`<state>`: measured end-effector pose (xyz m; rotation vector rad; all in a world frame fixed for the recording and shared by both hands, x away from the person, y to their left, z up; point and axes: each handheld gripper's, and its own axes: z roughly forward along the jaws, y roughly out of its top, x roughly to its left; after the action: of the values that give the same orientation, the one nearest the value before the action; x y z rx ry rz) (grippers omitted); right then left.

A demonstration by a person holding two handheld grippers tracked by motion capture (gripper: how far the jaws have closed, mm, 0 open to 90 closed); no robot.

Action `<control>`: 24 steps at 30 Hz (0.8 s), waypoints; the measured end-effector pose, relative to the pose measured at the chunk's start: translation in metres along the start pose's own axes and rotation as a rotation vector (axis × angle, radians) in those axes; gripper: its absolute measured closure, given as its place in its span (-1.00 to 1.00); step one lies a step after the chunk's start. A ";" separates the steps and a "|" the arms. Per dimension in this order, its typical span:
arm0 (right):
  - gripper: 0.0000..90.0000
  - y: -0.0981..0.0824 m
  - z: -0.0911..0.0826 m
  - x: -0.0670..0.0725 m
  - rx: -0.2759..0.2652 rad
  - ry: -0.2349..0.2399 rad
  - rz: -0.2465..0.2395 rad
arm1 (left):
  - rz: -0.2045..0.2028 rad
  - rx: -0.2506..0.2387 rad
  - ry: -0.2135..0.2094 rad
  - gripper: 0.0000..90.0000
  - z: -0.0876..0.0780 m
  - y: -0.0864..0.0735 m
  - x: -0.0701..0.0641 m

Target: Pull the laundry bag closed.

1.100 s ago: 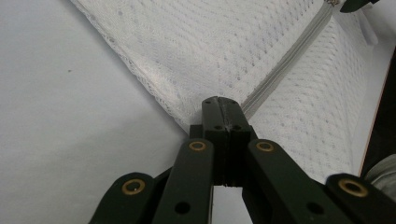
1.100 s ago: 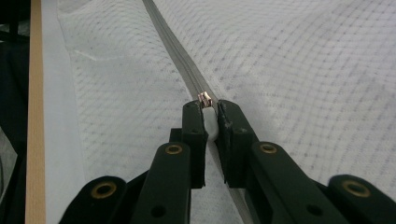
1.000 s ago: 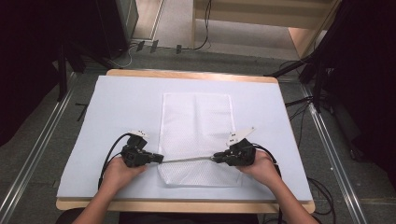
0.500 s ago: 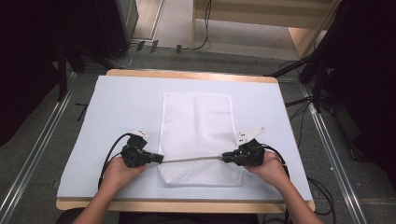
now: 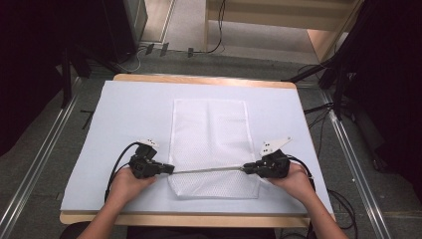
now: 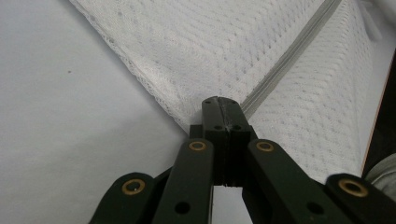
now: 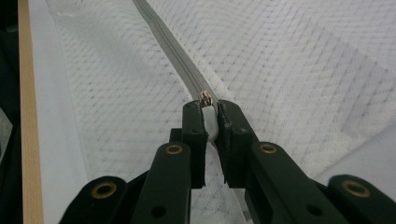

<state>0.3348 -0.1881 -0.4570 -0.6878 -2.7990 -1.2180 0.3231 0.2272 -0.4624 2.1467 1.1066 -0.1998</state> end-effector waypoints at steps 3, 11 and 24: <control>0.87 -0.003 -0.003 -0.001 0.005 -0.009 0.002 | 0.000 -0.001 0.000 1.00 0.000 0.000 0.000; 0.87 -0.012 -0.010 -0.005 0.003 -0.021 0.015 | 0.000 -0.001 -0.001 1.00 0.000 0.000 0.000; 0.88 -0.027 -0.022 -0.010 0.002 -0.036 0.039 | 0.000 -0.002 -0.002 1.00 0.000 0.000 0.000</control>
<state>0.3299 -0.2238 -0.4617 -0.7676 -2.8011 -1.2077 0.3232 0.2274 -0.4627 2.1442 1.1055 -0.2008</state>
